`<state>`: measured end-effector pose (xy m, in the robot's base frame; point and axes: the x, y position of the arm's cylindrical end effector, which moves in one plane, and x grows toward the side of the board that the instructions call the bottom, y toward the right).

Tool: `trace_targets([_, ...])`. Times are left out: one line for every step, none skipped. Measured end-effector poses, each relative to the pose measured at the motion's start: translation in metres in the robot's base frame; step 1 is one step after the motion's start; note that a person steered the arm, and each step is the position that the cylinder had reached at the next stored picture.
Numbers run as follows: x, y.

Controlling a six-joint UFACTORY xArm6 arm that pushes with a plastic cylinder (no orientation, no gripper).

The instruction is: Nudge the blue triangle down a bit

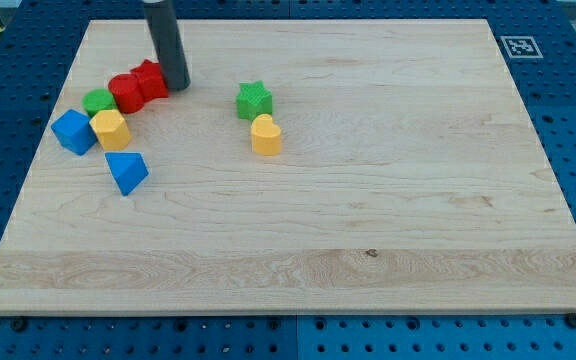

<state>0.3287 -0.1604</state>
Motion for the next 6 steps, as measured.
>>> trace_targets([0.002, -0.018])
trace_targets([0.002, -0.022])
trace_targets([0.002, 0.013])
trace_targets([0.002, 0.041])
trace_targets([0.008, 0.041])
trace_targets([0.109, 0.014])
